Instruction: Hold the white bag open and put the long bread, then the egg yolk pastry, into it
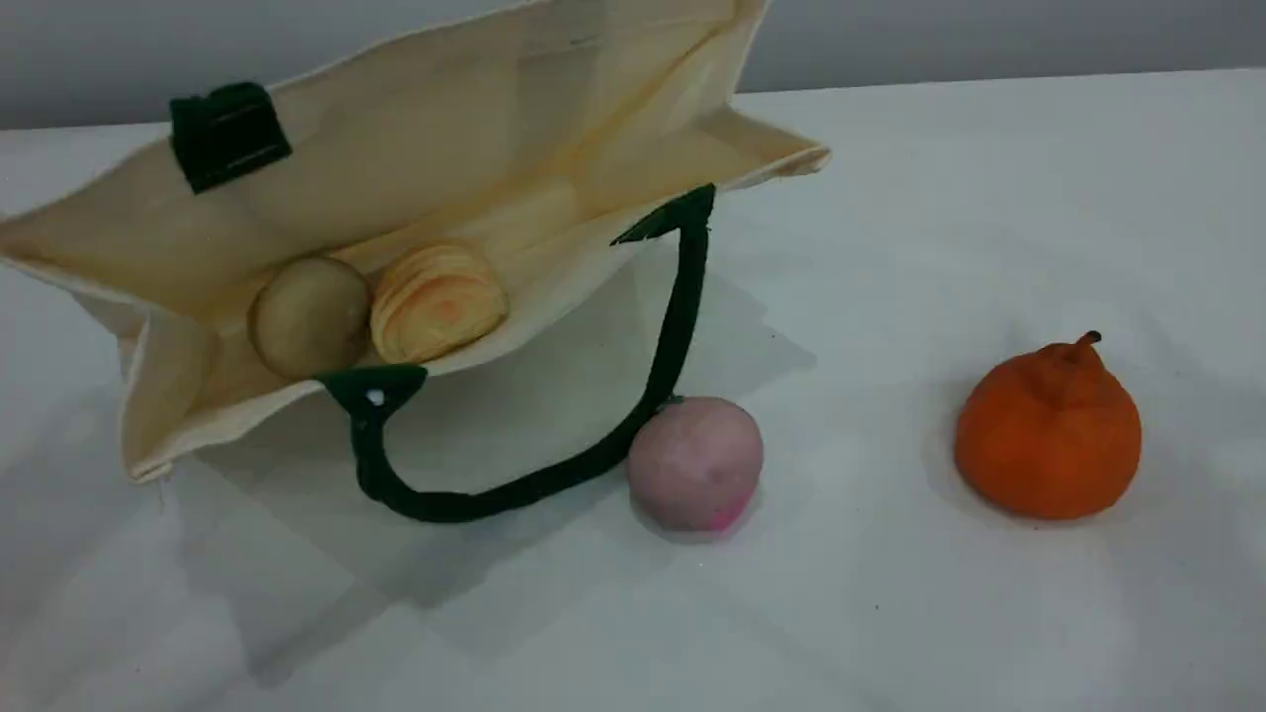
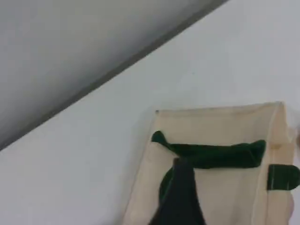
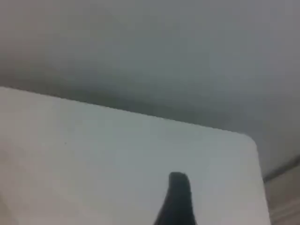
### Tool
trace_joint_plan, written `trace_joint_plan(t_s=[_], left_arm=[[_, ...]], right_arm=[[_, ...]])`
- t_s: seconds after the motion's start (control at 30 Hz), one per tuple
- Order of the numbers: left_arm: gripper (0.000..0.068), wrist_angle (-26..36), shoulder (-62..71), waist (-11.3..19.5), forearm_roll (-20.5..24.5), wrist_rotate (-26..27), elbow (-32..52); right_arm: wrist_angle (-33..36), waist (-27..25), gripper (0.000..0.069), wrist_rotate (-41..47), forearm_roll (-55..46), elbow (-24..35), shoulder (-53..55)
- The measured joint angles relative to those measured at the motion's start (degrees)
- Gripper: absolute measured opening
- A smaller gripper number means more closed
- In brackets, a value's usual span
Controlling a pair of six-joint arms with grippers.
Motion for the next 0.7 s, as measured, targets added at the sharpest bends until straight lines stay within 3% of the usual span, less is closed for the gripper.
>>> trace_joint_plan(t_s=[0.33,0.5,0.7], left_arm=[[0.0565,0.1,-8.0,0.0,4.2,-5.5,0.0],[0.0565,0.1,-12.4,0.0,4.1,-6.5,2.0],[0.0565,0.0,-19.6,0.0,4.0,-7.2,10.1]], right_arm=[[12.1,0.0,0.0546,-9.3,5.6,0.0,-20.3],[13.1,0.0,0.0546,-18.2,14.5,0.0,-31.3],[16.6,0.0,0.0546,-29.2,27.4,0.2,-43.8]])
